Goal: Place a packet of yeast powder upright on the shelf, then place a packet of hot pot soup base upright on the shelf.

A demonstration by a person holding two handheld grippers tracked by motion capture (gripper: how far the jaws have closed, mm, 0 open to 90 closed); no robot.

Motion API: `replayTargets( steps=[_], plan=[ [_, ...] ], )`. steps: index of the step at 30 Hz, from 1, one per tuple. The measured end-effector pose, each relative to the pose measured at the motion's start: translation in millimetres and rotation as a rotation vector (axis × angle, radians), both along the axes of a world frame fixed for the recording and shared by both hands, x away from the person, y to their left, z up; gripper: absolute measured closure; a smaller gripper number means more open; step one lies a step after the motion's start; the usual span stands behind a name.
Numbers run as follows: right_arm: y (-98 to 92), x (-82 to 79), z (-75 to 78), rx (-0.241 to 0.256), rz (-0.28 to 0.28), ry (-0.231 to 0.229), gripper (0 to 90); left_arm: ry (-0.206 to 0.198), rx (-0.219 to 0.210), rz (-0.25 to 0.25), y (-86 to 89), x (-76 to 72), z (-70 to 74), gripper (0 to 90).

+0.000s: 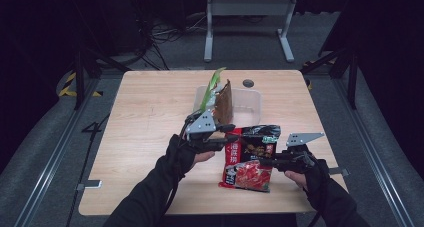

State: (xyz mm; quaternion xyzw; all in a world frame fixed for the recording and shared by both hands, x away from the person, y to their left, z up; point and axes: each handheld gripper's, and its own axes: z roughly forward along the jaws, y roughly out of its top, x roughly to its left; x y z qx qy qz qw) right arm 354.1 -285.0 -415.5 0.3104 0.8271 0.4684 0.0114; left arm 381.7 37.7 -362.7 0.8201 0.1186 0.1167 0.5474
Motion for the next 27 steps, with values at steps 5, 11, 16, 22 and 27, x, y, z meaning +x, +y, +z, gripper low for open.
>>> replayTargets(
  steps=[5,11,16,22,27],
  plan=[
    [-1.4,-6.1,1.9,-0.007,-0.027,-0.034,79.0,-0.038,0.077,0.1,28.1,-14.6,-9.6,35.0],
    [-6.4,-10.6,3.9,-0.013,-0.076,-0.069,79.7,0.015,0.203,0.182,62.9,-24.1,-36.4,13.9],
    [-10.0,-14.3,5.4,-0.015,-0.096,-0.095,80.1,0.102,0.209,0.245,94.5,-26.7,-57.2,9.7],
    [-9.8,-18.3,9.1,-0.022,-0.122,-0.144,80.6,0.19,0.221,0.318,125.9,-28.9,-77.5,7.8],
    [-9.7,-19.5,10.2,-0.025,-0.135,-0.165,80.9,0.258,0.192,0.365,148.7,-30.7,-88.6,8.2]
  ],
)
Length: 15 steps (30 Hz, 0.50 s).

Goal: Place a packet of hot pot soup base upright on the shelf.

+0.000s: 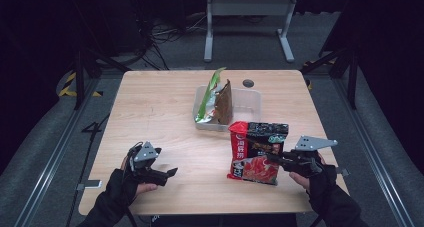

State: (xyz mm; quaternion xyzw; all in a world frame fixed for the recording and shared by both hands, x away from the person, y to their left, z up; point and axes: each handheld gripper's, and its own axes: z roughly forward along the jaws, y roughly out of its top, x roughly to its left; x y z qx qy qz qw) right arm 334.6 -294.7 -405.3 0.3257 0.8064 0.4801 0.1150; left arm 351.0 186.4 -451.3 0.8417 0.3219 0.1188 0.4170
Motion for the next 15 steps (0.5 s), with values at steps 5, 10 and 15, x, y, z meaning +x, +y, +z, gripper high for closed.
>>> replayTargets(
  steps=[5,10,15],
  plan=[
    [-0.2,1.6,-1.9,0.006,0.011,0.001,80.6,0.057,-0.122,-0.023,-4.1,7.2,5.0,9.8],
    [0.6,-1.5,-0.7,-0.002,0.015,-0.015,80.8,0.039,-0.09,-0.071,-26.4,5.8,10.7,10.1],
    [-1.8,-6.6,3.8,-0.004,-0.001,-0.055,81.4,0.041,-0.021,-0.088,-32.1,4.6,3.7,10.4]
  ],
)
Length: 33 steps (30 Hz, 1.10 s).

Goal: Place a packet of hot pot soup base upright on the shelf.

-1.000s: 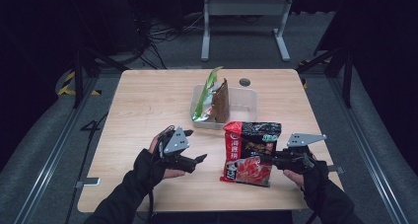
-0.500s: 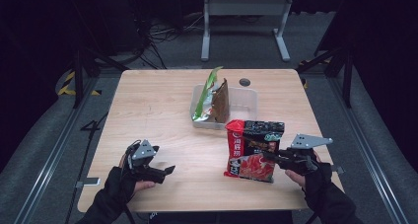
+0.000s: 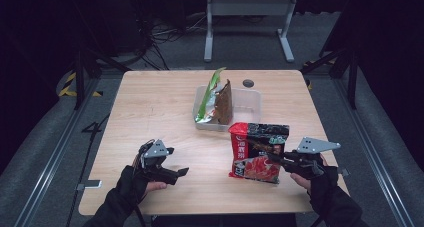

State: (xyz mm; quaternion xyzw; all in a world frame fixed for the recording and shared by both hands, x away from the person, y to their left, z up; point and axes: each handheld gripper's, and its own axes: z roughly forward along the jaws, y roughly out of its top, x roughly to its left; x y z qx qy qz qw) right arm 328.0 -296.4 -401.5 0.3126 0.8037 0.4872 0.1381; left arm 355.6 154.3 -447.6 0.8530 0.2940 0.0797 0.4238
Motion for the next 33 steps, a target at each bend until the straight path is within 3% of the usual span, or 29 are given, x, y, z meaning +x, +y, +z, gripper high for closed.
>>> replayTargets(
  steps=[3,5,9,13,18,33],
  plan=[
    [-2.0,-1.6,3.2,0.008,-0.013,-0.018,81.5,0.008,0.009,0.032,8.1,3.5,-4.1,10.4],
    [-2.9,-2.0,5.8,0.017,-0.019,-0.023,81.6,0.021,-0.01,0.05,14.3,5.4,-4.5,10.5],
    [-2.3,-3.6,13.0,0.021,-0.051,-0.057,81.6,0.01,-0.042,0.094,27.8,7.8,-5.0,10.3],
    [-0.3,-2.5,19.7,0.019,-0.088,-0.088,81.6,-0.015,-0.004,0.135,34.2,5.4,-6.4,9.6],
    [4.9,-1.4,30.3,0.002,-0.142,-0.137,81.5,-0.026,0.022,0.134,36.0,5.4,-9.6,9.6],
    [15.0,13.7,58.8,0.009,-0.356,-0.239,81.5,-0.008,0.003,0.113,34.8,5.2,-10.6,9.6]
  ],
)
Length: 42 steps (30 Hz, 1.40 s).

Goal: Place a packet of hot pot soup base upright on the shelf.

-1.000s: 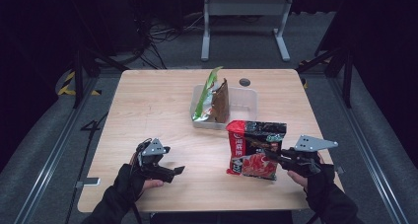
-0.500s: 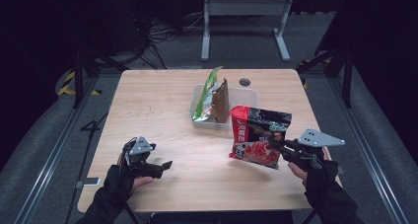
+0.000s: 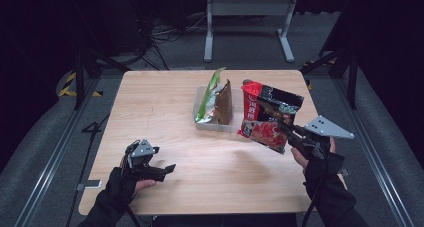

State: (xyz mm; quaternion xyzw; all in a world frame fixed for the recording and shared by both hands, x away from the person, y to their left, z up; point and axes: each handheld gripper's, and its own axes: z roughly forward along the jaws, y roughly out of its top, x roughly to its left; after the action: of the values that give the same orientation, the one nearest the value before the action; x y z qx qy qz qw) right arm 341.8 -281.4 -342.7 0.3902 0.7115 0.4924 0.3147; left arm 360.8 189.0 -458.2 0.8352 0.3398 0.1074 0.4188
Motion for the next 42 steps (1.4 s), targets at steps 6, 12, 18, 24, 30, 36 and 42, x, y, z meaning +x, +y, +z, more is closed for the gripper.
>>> replayTargets(
  steps=[6,12,18,24,30,36,42],
  plan=[
    [15.5,14.0,4.7,0.003,-0.061,-0.016,81.5,-0.003,-0.013,-0.002,0.7,-0.8,0.6,9.6],
    [28.0,31.9,6.6,0.002,-0.123,-0.02,81.4,-0.001,-0.025,-0.011,0.4,-1.8,0.2,9.5],
    [40.5,50.1,6.7,-0.032,-0.19,-0.025,81.3,-0.009,-0.022,-0.018,-1.2,-3.0,0.7,9.3],
    [50.2,66.9,8.8,-0.052,-0.247,-0.015,81.3,-0.022,-0.013,-0.027,-1.8,-6.4,1.7,9.2],
    [62.4,80.5,9.4,-0.073,-0.285,-0.006,81.2,-0.059,-0.017,-0.027,-1.3,-10.8,4.5,9.2],
    [74.7,95.3,11.4,-0.09,-0.324,-0.012,81.1,-0.089,0.0,-0.036,-3.2,-14.8,7.0,9.3],
    [80.5,104.5,14.2,-0.108,-0.398,-0.026,81.1,-0.091,-0.01,-0.036,-2.2,-16.8,7.4,9.2]
  ],
)
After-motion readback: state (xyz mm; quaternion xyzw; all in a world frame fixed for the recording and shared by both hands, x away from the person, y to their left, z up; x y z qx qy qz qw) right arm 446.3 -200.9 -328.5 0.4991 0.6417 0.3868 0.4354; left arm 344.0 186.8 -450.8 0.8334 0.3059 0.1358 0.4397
